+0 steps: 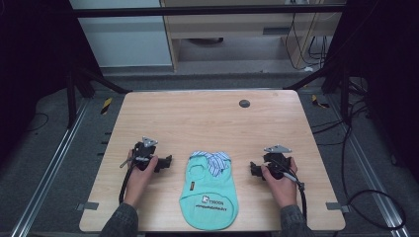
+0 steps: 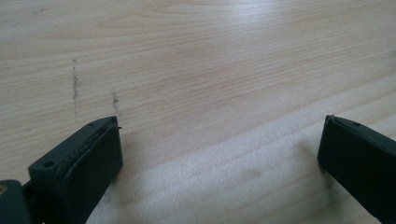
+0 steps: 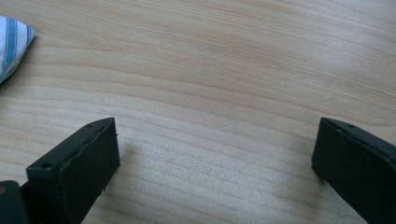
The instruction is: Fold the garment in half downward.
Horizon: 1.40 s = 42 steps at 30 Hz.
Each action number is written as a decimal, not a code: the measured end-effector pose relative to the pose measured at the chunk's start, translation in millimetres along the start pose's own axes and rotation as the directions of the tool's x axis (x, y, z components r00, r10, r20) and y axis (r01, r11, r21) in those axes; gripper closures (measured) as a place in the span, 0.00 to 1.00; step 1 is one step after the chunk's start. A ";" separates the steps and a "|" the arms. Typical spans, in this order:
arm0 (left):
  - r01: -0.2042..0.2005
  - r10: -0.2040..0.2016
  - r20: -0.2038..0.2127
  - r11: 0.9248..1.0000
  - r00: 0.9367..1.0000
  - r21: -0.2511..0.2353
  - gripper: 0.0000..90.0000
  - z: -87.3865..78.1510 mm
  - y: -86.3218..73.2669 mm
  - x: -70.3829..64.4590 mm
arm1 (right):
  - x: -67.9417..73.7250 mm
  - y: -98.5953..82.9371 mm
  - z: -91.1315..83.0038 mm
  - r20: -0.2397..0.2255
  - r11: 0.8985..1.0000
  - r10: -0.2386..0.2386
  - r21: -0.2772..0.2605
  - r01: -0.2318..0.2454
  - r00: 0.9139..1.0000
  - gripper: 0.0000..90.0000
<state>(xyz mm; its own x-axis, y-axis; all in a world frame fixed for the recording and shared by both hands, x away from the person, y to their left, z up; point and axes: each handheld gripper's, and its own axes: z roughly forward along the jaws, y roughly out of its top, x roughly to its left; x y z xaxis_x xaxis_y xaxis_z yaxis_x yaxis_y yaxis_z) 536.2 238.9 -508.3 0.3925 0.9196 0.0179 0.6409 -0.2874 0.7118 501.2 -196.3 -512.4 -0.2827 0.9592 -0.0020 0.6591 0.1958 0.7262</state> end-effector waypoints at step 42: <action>-0.093 0.104 0.157 0.993 0.982 -0.077 0.32 -8.3 54.2 -30.0 | 51.2 45.6 -1.0 -0.143 0.979 -0.198 -0.088 0.186 0.970 0.68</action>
<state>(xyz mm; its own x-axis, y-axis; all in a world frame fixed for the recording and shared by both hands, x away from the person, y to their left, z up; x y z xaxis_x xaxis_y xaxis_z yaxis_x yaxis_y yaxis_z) 553.6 197.9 -464.4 0.5557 0.8312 -0.0183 0.5489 -0.3503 0.7590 516.2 -138.4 -478.7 -0.5041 0.8624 -0.0471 0.5310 0.3524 0.7706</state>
